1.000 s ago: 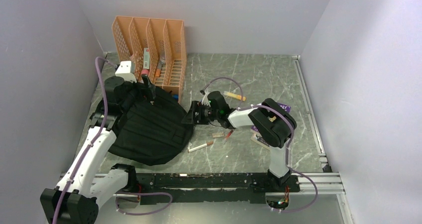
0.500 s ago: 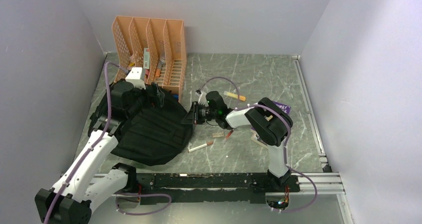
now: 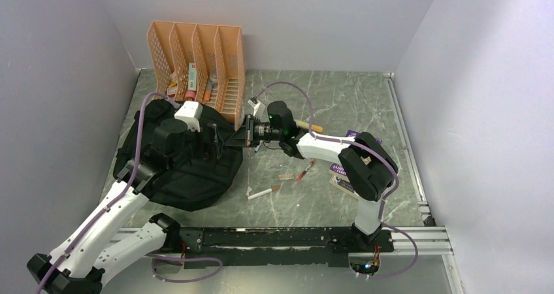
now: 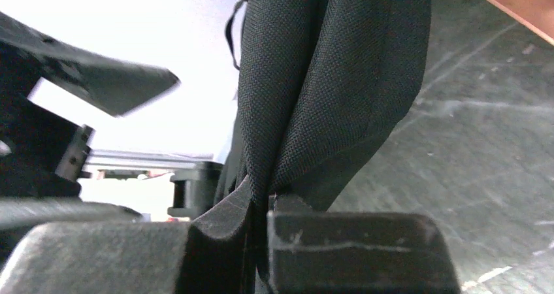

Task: Pack the student bag
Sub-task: Pick up the student bag at the center of the board.

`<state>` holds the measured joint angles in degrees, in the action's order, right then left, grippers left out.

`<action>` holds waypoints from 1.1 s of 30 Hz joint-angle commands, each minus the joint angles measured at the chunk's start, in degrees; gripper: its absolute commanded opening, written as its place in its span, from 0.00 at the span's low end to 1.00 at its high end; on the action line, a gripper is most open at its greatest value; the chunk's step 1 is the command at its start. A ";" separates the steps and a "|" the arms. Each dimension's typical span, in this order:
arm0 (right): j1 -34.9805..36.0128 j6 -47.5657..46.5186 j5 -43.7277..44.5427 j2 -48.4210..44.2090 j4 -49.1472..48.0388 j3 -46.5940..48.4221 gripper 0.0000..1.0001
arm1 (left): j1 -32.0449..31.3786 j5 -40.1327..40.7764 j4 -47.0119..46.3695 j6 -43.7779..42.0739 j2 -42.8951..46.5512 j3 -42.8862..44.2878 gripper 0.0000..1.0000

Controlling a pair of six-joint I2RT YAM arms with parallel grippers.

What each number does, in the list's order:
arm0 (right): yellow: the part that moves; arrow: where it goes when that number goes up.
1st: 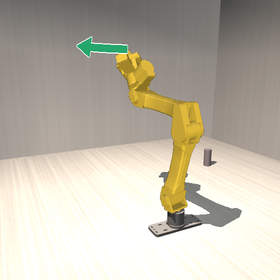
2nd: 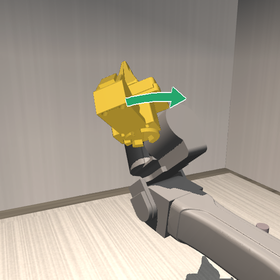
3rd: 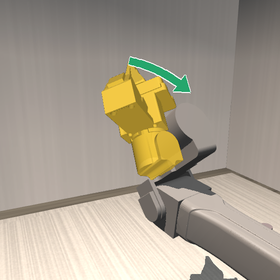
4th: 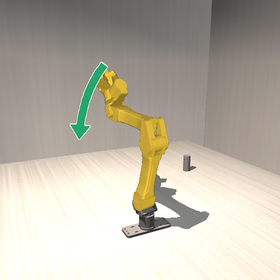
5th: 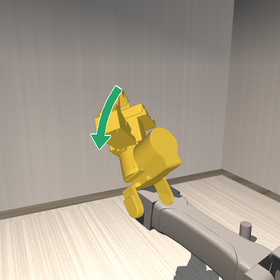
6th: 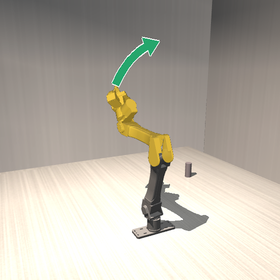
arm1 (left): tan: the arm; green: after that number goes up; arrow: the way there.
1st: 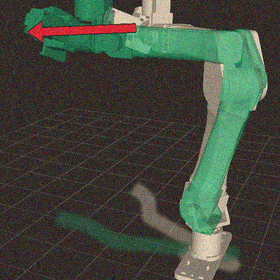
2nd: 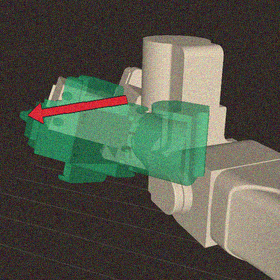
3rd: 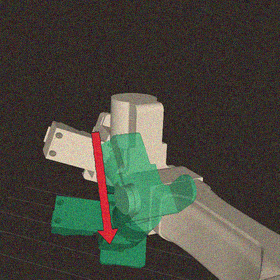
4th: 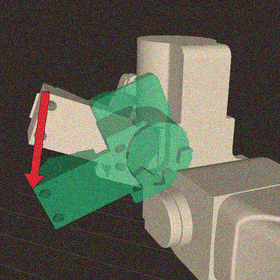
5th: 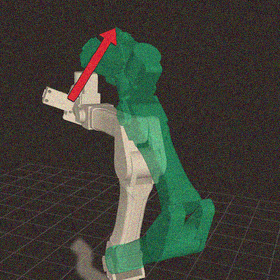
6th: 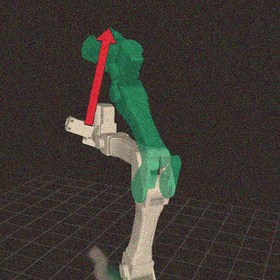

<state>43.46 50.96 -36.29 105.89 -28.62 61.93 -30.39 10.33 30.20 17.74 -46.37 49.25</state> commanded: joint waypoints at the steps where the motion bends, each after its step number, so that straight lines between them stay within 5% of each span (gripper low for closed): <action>1: -0.53 8.16 3.89 -0.45 -0.24 5.31 0.00 | -4.72 3.47 5.75 3.05 0.20 2.40 0.98; 12: -0.63 11.80 5.67 4.28 4.27 14.08 0.00 | -17.41 9.22 11.88 3.89 -2.71 6.47 0.98; 18: -0.70 11.98 5.87 4.47 5.09 14.96 0.00 | -24.68 21.72 20.26 6.02 -8.65 10.78 0.98; 28: -0.73 11.97 4.85 4.20 5.81 15.76 0.00 | -38.99 42.12 35.04 21.14 -26.45 17.16 0.98; 33: -0.73 11.58 4.50 3.58 6.14 15.77 0.00 | -41.36 48.71 47.93 33.20 -36.67 19.93 0.98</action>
<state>43.46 61.87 -34.09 110.45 -19.46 75.22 -70.61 49.78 64.47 38.92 -77.97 66.65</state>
